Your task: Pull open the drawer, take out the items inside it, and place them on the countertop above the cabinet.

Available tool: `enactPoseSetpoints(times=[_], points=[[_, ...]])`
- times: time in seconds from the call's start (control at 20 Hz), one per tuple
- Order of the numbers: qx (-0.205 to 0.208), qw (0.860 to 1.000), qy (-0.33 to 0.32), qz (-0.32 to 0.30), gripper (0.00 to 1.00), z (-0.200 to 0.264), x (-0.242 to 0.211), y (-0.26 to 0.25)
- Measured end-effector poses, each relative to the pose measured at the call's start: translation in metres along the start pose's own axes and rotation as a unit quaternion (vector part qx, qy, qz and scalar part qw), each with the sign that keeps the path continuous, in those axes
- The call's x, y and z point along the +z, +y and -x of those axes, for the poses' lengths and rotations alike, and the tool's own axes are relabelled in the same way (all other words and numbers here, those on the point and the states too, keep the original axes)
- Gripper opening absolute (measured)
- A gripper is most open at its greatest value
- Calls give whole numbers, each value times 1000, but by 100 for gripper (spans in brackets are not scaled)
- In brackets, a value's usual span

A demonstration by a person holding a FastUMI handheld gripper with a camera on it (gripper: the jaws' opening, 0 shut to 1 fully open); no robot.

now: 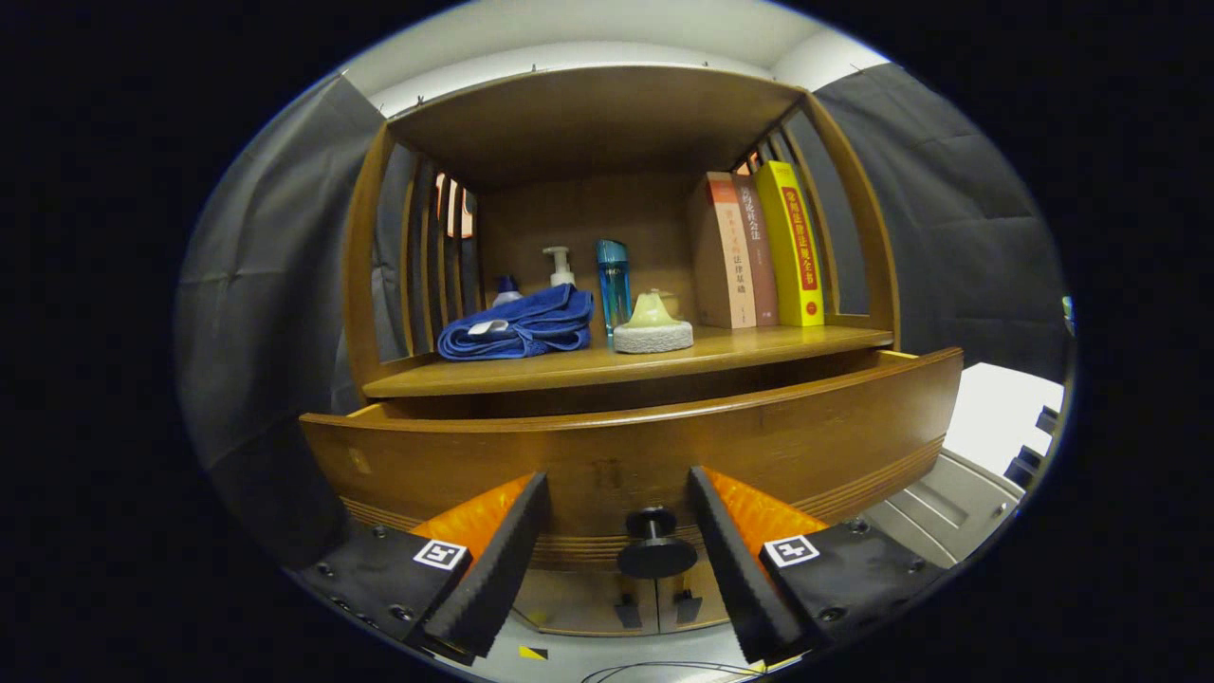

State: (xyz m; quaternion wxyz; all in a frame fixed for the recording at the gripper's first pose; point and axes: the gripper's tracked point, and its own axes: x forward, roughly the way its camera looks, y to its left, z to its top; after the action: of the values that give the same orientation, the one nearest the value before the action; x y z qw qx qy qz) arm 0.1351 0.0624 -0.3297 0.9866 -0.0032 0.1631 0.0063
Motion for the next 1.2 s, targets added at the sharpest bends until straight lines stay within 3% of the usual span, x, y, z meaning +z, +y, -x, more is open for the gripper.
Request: enactPoseSetpoints(times=[0.25,0.7,0.85,1.0,1.2], points=[[0,1000,-7,22,98,-41,-5,1],[-3,1000,-1,14,98,-53,-6,-2],[-27,999,-24,-4,97,-30,26,-14],[-44,998,-50,21,97,16,73,-23],[-34,994,-89,54,97,83,146,-13]])
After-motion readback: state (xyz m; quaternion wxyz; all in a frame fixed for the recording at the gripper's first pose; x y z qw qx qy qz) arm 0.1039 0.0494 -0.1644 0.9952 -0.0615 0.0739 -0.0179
